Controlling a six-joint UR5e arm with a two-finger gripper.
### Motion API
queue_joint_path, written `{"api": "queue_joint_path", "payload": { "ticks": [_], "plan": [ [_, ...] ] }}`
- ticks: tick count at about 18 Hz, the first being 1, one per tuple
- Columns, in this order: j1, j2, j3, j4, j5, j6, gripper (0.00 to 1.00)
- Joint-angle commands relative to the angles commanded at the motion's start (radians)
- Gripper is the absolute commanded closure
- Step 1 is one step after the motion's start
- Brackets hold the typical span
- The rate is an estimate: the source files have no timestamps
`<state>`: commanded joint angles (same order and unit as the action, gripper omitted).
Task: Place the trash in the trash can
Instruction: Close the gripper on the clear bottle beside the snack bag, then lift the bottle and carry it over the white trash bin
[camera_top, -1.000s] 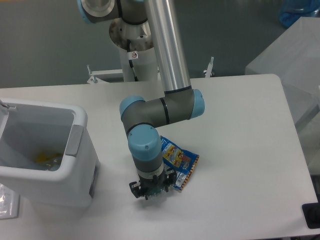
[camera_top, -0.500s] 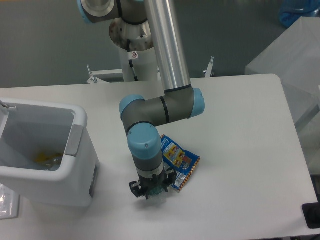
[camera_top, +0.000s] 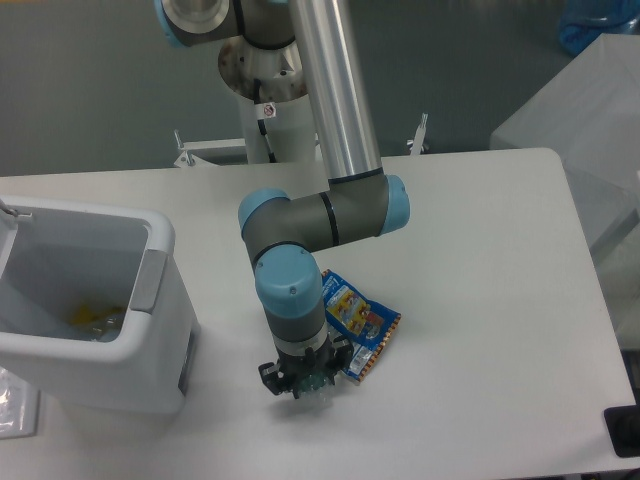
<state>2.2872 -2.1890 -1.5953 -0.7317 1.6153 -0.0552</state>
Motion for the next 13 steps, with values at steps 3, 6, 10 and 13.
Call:
{"api": "queue_joint_path", "payload": {
  "ticks": [3,6,10,13],
  "plan": [
    [0.0,-0.002,0.009,0.0,0.0,0.002,0.39],
    [0.002,0.005,0.012,0.0,-0.002,0.0,0.39],
    [0.005,0.072,0.046,0.003,-0.009,-0.002,0.39],
    [0.011,0.106,0.125,0.003,-0.012,-0.014,0.39]
  ]
}}
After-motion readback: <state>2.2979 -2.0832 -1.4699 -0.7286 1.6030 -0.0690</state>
